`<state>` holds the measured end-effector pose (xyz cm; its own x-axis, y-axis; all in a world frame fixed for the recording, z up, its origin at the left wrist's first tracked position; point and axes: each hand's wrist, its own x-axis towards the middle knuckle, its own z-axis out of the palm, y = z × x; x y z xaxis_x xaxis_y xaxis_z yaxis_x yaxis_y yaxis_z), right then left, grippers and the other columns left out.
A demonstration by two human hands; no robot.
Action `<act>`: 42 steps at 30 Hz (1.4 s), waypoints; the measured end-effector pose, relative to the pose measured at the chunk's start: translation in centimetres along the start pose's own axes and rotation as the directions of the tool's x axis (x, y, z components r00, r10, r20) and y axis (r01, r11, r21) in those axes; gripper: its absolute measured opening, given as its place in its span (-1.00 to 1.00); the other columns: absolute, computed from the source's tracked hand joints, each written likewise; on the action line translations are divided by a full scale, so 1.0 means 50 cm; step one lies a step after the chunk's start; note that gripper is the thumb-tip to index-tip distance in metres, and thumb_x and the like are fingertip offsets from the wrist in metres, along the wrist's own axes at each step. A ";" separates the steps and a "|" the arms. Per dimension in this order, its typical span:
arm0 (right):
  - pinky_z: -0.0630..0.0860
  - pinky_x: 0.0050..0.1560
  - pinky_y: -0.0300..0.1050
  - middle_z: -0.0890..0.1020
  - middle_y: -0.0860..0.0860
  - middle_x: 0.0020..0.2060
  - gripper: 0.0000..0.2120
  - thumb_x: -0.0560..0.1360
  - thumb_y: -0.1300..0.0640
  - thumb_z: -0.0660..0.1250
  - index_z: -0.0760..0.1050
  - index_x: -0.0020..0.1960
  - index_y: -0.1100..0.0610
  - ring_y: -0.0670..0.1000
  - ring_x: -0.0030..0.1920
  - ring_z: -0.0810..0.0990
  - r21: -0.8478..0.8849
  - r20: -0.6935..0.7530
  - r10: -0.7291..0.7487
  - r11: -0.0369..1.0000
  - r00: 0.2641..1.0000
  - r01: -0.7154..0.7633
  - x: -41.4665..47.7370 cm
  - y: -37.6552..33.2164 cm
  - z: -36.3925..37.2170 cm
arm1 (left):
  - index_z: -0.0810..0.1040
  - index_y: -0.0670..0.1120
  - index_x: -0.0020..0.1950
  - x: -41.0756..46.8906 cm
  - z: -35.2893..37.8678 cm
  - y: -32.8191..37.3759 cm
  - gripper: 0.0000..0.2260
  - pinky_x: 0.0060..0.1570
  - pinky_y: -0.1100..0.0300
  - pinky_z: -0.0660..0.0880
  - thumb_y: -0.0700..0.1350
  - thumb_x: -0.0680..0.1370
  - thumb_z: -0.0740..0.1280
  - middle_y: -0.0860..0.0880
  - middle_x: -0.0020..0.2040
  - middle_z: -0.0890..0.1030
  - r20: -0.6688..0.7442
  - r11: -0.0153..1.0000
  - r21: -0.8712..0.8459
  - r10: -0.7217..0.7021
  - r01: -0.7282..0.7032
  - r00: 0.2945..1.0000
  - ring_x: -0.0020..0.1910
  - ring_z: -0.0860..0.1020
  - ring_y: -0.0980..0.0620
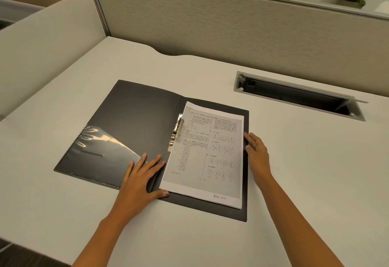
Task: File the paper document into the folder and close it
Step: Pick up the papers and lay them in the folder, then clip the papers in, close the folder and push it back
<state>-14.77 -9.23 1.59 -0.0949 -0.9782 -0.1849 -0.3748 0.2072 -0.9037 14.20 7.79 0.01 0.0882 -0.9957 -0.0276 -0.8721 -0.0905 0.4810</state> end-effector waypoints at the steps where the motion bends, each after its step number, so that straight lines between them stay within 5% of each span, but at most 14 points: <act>1: 0.41 0.29 0.05 0.36 0.00 0.42 -0.61 0.60 0.17 0.14 0.30 0.42 0.04 0.07 0.37 0.38 0.008 0.001 0.004 1.000 1.000 -0.004 -0.001 0.000 0.001 | 0.11 0.17 0.47 0.000 -0.001 0.001 -0.23 0.44 0.01 -0.22 0.38 0.32 0.22 0.20 0.49 0.10 0.003 1.000 0.002 -0.002 0.002 1.000 0.51 -0.08 0.08; 14: 0.36 0.33 0.08 0.31 -0.01 0.46 -0.60 0.59 0.12 0.17 0.30 0.43 0.01 0.10 0.43 0.31 0.073 0.008 0.075 0.994 0.997 -0.076 0.002 -0.015 0.000 | 0.11 0.16 0.46 0.003 -0.002 0.000 -0.21 0.45 0.01 -0.23 0.36 0.31 0.26 0.20 0.49 0.11 0.006 0.999 -0.035 0.012 -0.012 1.000 0.51 -0.09 0.09; 18: 0.43 0.21 -0.01 0.37 -0.06 0.42 -0.61 0.59 0.06 0.17 0.27 0.42 -0.04 0.05 0.37 0.39 0.163 -0.098 0.021 0.987 0.995 -0.005 -0.028 -0.031 0.023 | 0.21 0.10 0.45 0.006 -0.012 0.013 -0.27 0.46 -0.01 -0.20 0.28 0.33 0.29 0.14 0.48 0.18 -0.020 0.975 -0.218 -0.057 0.052 0.998 0.49 -0.05 0.13; 21: 0.42 0.17 -0.11 0.39 -0.09 0.39 -0.63 0.60 0.05 0.17 0.26 0.39 -0.08 0.00 0.33 0.41 0.106 -0.101 -0.136 0.984 0.986 0.147 -0.056 -0.041 0.052 | 0.29 0.06 0.42 0.011 -0.022 0.028 -0.35 0.45 0.00 -0.14 0.18 0.37 0.31 0.06 0.48 0.25 -0.048 0.933 -0.338 -0.150 0.125 0.988 0.51 0.03 0.05; 24: 0.29 0.37 -0.04 0.30 -0.06 0.46 -0.58 0.60 0.06 0.15 0.21 0.44 -0.05 0.00 0.43 0.28 -0.057 0.003 -0.237 0.970 0.971 0.237 -0.066 -0.049 0.093 | 0.33 0.04 0.39 0.013 -0.024 0.035 -0.44 0.45 0.02 -0.12 0.08 0.42 0.36 0.02 0.47 0.29 -0.051 0.918 -0.363 -0.193 0.162 0.980 0.52 0.08 0.00; 31: -0.10 0.54 -0.06 -0.01 -0.04 0.55 -0.47 0.63 -0.05 -0.03 -0.09 0.54 0.05 -0.05 0.54 -0.08 -0.420 0.313 -0.312 0.802 0.897 0.425 -0.053 -0.048 0.173 | 0.38 0.05 0.36 0.014 -0.023 0.043 -0.49 0.45 0.00 -0.14 0.02 0.43 0.41 0.04 0.46 0.31 -0.051 0.926 -0.337 -0.201 0.172 0.978 0.52 0.09 0.01; 42: -0.26 0.49 -0.14 -0.05 0.00 0.55 -0.42 0.62 -0.11 -0.08 -0.14 0.54 0.10 -0.04 0.54 -0.12 -0.612 0.328 -0.377 0.613 0.866 0.499 -0.035 -0.021 0.217 | 0.45 0.03 0.31 0.019 -0.021 0.053 -0.58 0.46 -0.05 -0.10 0.03 0.47 0.36 0.03 0.40 0.41 -0.090 0.921 -0.332 -0.243 0.201 0.966 0.47 0.21 -0.02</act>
<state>-4.19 -7.93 -1.33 0.3619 -0.9307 0.0534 -0.8420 -0.3509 -0.4098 12.48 6.61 2.20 0.3407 -0.9379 -0.0649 -0.6257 -0.2778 0.7289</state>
